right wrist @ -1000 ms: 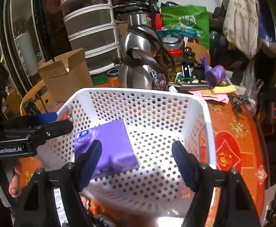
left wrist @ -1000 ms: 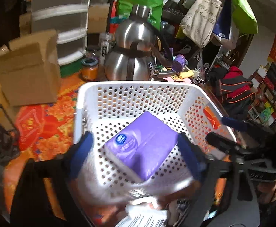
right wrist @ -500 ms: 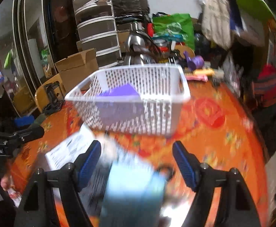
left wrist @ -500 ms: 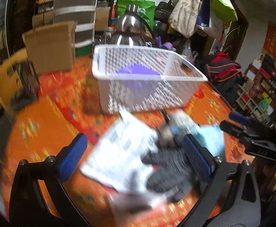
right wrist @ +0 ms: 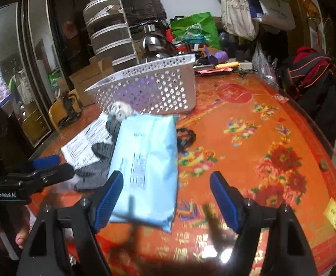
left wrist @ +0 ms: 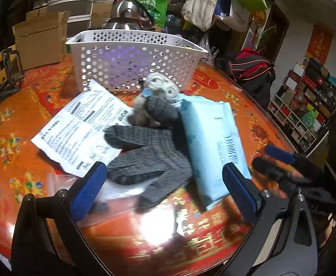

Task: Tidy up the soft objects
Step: 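Move back to the table and grasp the light blue moist paper pack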

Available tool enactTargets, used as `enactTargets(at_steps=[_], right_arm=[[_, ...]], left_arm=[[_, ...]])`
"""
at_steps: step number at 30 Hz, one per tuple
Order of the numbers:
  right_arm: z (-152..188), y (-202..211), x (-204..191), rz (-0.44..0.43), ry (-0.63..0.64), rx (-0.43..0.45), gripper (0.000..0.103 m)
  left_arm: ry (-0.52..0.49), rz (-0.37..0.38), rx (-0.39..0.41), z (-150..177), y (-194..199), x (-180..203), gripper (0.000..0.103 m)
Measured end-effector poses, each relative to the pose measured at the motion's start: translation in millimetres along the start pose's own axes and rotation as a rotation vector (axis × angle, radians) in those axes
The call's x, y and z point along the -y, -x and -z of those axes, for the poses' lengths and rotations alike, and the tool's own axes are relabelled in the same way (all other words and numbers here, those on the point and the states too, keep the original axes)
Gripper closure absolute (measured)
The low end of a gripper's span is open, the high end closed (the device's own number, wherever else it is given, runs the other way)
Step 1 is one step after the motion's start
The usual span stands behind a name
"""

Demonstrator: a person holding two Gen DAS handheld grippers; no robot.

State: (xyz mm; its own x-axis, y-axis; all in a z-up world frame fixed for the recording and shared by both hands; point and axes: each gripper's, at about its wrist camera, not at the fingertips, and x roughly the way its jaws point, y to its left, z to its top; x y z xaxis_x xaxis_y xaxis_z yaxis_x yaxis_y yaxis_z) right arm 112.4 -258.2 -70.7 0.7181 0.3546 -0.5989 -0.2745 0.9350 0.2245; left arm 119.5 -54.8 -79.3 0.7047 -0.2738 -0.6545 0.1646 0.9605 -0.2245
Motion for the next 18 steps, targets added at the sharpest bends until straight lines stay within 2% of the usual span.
enactTargets(at_steps=[2,6,7,8,11,13,18], right_arm=[[5,-1,2,-0.012,0.011,-0.019,0.027],[9,-5,8,-0.071,0.009,-0.041,0.042],[9,-7,10,-0.082,0.009,-0.043,0.048],[9,-9,10,-0.087,0.013,-0.049,0.049],[11,-19,12,-0.111,0.017,-0.074,0.051],[12,-24,12,-0.124,0.019,-0.092,0.052],[12,-31,12,-0.16,0.029,-0.11,0.052]], left_arm=[[-0.013,0.003,-0.003,-1,-4,11,0.011],[-0.033,0.013,-0.026,-5,-18,28,0.026],[-0.036,0.014,-0.034,-4,-21,32,0.028],[-0.041,0.017,-0.039,-5,-25,35,0.03],[-0.048,0.019,-0.058,-5,-35,40,0.051],[-0.036,0.037,-0.079,-5,-42,40,0.056],[-0.035,0.068,-0.083,-8,-51,43,0.057]])
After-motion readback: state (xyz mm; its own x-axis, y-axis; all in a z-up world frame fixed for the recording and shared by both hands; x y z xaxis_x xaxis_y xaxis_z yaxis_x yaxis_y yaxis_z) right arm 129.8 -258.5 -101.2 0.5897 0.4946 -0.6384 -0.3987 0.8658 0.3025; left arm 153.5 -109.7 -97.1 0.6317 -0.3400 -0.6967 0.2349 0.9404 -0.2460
